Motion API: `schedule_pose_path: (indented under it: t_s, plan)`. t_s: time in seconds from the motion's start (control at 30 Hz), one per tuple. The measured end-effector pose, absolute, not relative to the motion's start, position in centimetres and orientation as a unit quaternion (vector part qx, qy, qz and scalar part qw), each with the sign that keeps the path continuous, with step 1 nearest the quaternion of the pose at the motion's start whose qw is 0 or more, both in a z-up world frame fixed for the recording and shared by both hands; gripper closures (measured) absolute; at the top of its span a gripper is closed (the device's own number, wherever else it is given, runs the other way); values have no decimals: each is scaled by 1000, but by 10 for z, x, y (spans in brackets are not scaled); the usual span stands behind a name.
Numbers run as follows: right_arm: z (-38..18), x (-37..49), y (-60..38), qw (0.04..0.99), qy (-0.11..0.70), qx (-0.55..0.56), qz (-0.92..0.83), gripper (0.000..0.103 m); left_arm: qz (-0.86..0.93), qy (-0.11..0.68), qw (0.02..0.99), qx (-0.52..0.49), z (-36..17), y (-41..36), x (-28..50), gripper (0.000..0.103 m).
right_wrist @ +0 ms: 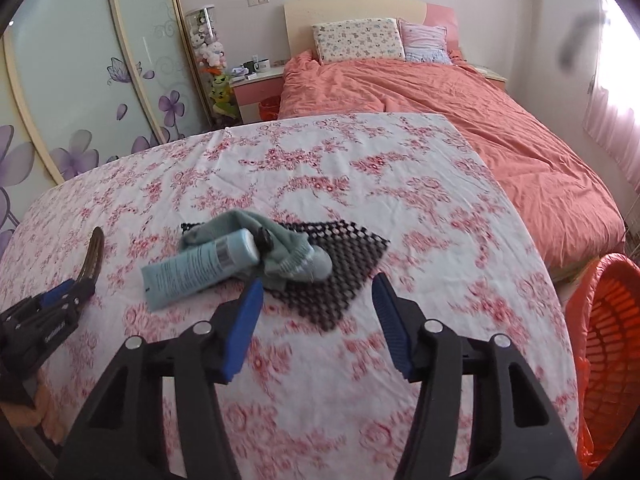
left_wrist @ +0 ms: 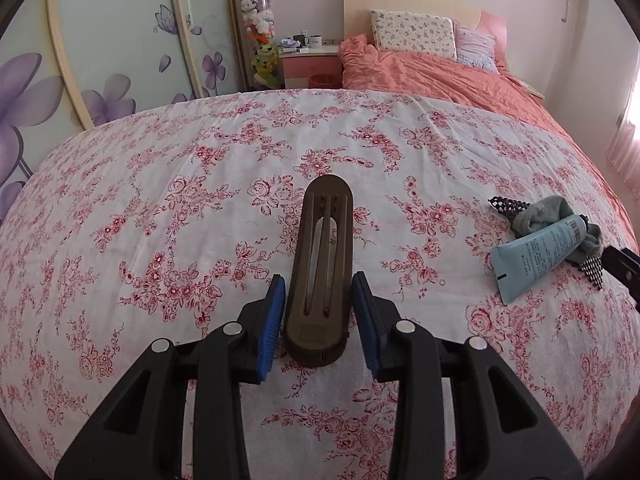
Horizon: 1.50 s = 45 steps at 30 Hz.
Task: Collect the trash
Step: 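Grasp the grey-green sock with the right tool while the left tool holds the brown clip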
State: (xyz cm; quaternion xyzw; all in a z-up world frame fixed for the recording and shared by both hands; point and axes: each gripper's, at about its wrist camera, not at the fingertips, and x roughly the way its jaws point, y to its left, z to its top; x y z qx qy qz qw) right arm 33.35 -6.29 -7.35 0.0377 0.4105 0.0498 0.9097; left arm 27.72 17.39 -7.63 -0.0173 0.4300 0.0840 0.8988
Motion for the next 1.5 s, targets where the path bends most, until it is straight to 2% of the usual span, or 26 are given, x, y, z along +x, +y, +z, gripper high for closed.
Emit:
schedule_pose_path:
  t_s: [0.07, 0.17, 0.2, 0.43, 0.6, 0.77, 0.83, 0.87, 0.9, 0.97, 1.5]
  plan:
    - [-77, 340, -61, 907, 415, 42, 51, 54, 84, 430, 899, -18, -76, 174, 277, 67]
    - [-86, 349, -56, 899, 431, 37, 59, 89, 83, 430, 899, -19, -77, 174, 277, 67]
    - [-85, 346, -57, 902, 426, 41, 61, 93, 83, 430, 899, -20, -77, 174, 278, 67]
    - [-64, 307, -84, 916, 393, 62, 46, 94, 83, 430, 899, -20, -77, 173, 277, 67]
    - [-63, 267, -101, 904, 408, 75, 103, 94, 83, 430, 899, -19, -77, 174, 278, 67]
    - [-75, 241, -98, 895, 432, 35, 103, 94, 84, 430, 899, -18, -77, 174, 278, 67]
    - [-76, 239, -99, 897, 432, 31, 94, 87, 85, 430, 899, -17, -77, 174, 278, 67]
    - [-75, 238, -99, 899, 428, 32, 89, 82, 85, 430, 899, -16, -77, 174, 278, 67]
    - [-74, 239, -99, 901, 425, 32, 85, 72, 85, 430, 899, -16, -77, 174, 278, 67]
    - [-71, 243, -98, 904, 420, 30, 79, 64, 85, 430, 899, -16, -77, 174, 279, 66]
    - [-78, 266, -111, 903, 423, 59, 37, 66, 86, 430, 899, -14, -77, 174, 279, 66]
